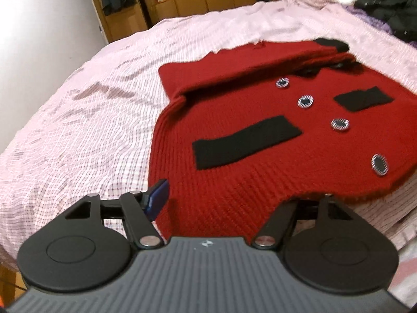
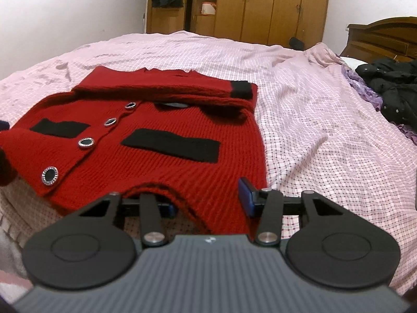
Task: Fold small clothes
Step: 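Grasp the cardigan hem with the left tool while the right tool grasps it too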
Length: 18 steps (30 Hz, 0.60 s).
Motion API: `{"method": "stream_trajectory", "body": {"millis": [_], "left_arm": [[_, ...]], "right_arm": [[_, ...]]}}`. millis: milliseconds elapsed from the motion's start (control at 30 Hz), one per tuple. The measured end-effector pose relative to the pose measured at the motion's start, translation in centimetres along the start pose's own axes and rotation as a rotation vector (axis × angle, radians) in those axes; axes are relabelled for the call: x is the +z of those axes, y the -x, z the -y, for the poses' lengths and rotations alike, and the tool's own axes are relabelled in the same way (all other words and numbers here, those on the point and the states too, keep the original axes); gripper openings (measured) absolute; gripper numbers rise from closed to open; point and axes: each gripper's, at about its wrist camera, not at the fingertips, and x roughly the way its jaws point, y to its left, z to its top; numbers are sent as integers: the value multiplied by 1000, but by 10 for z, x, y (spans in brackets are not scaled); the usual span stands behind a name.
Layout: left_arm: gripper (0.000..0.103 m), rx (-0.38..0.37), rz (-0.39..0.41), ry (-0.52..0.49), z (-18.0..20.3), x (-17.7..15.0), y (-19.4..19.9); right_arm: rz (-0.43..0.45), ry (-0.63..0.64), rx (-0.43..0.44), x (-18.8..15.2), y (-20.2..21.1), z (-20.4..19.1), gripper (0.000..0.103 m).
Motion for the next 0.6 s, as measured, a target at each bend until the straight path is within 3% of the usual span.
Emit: {"method": "stream_trajectory", "body": {"millis": [233, 300, 433, 500, 600], "left_arm": [[70, -24, -12, 10, -3, 2, -5], [65, -36, -18, 13, -5, 0, -6], [46, -71, -23, 12, -2, 1, -8], [40, -81, -19, 3, -1, 1, -7], [32, -96, -12, 5, 0, 2, -5]], "right_arm": [[-22, -17, 4, -1, -4, 2, 47], [-22, -19, 4, -2, -4, 2, 47], [-2, -16, -4, -1, -2, 2, 47], [5, -16, -8, -1, -2, 2, 32], [11, -37, -17, 0, -2, 5, 18]]}}
